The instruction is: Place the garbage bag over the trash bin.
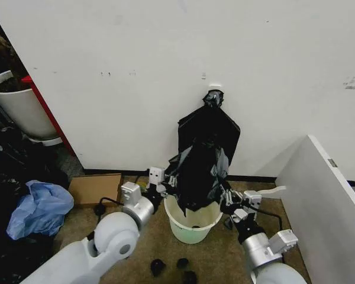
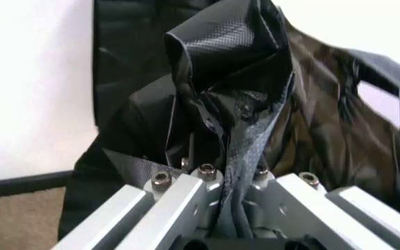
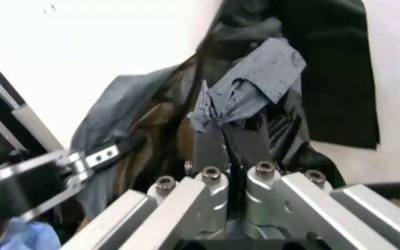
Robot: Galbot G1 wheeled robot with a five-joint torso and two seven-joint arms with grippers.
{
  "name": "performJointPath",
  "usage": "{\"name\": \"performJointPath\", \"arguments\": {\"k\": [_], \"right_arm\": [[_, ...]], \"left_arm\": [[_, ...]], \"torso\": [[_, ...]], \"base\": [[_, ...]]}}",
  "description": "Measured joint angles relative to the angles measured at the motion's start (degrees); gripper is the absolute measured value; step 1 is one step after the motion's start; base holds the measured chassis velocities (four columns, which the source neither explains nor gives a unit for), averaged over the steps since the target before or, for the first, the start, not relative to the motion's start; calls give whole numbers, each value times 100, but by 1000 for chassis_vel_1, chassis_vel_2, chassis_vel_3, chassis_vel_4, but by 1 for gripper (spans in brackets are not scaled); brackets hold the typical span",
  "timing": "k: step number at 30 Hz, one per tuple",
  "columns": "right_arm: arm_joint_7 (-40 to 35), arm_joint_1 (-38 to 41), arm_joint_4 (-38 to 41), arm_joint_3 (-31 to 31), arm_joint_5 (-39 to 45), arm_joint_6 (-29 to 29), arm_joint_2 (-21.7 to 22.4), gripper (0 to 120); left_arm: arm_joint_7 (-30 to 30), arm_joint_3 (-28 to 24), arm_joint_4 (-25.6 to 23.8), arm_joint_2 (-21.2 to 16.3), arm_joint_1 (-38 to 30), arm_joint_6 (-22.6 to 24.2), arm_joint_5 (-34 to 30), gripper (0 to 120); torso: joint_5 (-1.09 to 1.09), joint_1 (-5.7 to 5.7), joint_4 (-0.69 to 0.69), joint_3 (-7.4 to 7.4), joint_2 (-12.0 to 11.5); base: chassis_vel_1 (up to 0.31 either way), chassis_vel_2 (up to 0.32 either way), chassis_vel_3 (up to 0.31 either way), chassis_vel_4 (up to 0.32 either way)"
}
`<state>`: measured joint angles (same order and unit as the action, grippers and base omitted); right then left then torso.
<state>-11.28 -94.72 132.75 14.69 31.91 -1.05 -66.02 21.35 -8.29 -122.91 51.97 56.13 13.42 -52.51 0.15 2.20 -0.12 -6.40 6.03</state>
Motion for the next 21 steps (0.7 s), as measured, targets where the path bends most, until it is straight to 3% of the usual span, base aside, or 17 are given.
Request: {"name": "performJointPath", "arguments": {"k": [5,13,17,21], "right_arm": [[0,-158,-194,-8,47,-36,-54,0],[-52,218,-1231,-126,143,-184,-323,0],[-442,348,-1539,-135,176,-150,-413,0],[-729,223,-1535,-148,165,16,-426,0]], "left_arm": [[66,-148,216,153,-69,29,-83,0],[122,80,805,361,511,-53,-97,0],[140,197,1004,610,926,-137,60,0],[191,282,996,627,1120,-155,126,0]], "torso": [[-1,0,-1,0,0],[-1,0,1,0,0],[-1,0,2,0,0],[-1,0,0,0,0]], "base": [[0,0,0,0],[0,0,0,0],[0,0,0,0],[0,0,0,0]]}}
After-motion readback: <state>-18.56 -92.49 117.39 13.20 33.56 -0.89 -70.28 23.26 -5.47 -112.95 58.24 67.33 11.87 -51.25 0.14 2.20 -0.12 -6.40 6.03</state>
